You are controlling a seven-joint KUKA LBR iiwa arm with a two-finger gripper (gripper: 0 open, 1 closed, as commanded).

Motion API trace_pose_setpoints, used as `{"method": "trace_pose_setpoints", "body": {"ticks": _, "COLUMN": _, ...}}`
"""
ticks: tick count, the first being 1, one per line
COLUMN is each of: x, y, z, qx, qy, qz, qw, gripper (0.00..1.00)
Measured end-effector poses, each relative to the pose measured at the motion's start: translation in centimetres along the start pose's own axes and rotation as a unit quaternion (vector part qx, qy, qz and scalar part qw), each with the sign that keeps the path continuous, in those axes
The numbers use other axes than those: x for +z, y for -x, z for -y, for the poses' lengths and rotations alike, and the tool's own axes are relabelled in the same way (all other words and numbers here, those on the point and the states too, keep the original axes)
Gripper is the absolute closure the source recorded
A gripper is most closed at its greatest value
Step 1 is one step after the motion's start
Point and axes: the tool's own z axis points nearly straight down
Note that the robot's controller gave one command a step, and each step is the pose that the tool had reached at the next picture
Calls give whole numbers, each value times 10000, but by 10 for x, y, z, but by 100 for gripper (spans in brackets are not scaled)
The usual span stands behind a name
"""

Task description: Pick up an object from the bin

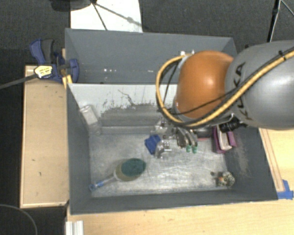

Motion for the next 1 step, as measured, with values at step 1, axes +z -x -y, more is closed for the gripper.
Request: {"method": "trace_pose_setpoints", "body": {"ticks": 1, "x": -137, "y": 15, "z": -64, "qx": -1685, "qy": 8, "qz": 3, "qw": 9857, "gripper": 100}}
